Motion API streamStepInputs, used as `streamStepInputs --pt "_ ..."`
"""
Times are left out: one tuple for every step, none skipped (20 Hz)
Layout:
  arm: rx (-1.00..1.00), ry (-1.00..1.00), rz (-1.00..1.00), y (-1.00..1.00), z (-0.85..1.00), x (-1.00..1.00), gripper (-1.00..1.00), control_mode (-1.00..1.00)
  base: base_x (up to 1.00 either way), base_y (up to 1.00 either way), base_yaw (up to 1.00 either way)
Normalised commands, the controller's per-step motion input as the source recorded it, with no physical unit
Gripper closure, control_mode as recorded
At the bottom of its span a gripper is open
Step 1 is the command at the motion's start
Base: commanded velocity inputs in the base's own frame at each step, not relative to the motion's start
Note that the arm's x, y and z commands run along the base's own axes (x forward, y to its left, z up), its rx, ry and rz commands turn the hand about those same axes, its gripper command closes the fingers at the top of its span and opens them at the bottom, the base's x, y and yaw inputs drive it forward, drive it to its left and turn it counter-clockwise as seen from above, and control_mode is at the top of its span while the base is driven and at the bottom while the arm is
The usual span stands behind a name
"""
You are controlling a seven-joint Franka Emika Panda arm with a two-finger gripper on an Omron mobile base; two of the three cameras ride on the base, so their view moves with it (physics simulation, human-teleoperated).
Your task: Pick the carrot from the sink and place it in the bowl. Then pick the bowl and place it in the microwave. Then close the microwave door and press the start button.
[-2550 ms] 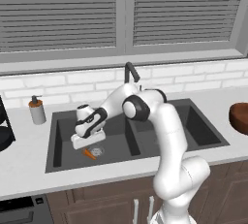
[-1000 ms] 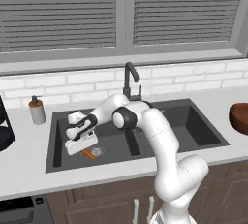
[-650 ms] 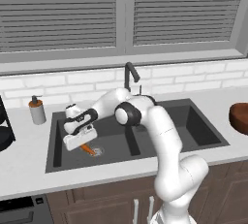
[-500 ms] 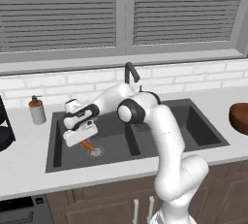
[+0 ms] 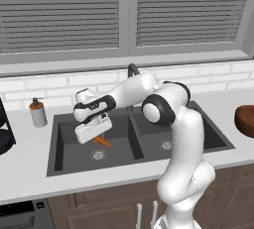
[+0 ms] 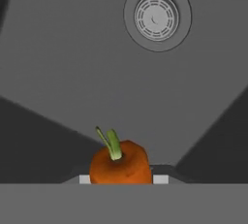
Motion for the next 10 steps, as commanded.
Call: streamStepInputs --pt "0.09 -0.08 0.09 -0.85 0.64 -1.00 1.00 -1.00 0.00 0.00 0.00" --pt "0.10 -0.06 0.07 -0.79 0.74 -0.99 1.00 -1.00 0.00 0.00 0.00" --pt "0.10 -0.02 0.03 -0.71 0.84 -0.85 1.00 -1.00 0.00 0.00 0.00" --pt "0.10 -0.01 0.02 -0.64 0.89 -0.77 1.00 -1.00 0.00 0.00 0.00" --pt "0.10 -0.01 0.00 -0.64 0.98 -0.70 1.00 -1.00 0.00 0.00 0.00" --pt "0.10 0.00 0.00 -0.60 1.00 -0.61 1.00 -1.00 0.00 0.00 0.00" --pt "0.09 0.00 0.00 -0.64 1.00 -0.51 1.00 -1.00 0.00 0.00 0.00" --pt "0.07 0.00 0.00 -0.69 0.87 -0.38 1.00 -1.00 0.00 0.00 0.00" --pt "0.04 0.00 0.00 -0.69 0.84 -0.31 1.00 -1.00 0.00 0.00 0.00" --pt "0.08 -0.04 0.00 -0.91 0.89 -0.36 1.00 -1.00 0.00 0.00 0.00"
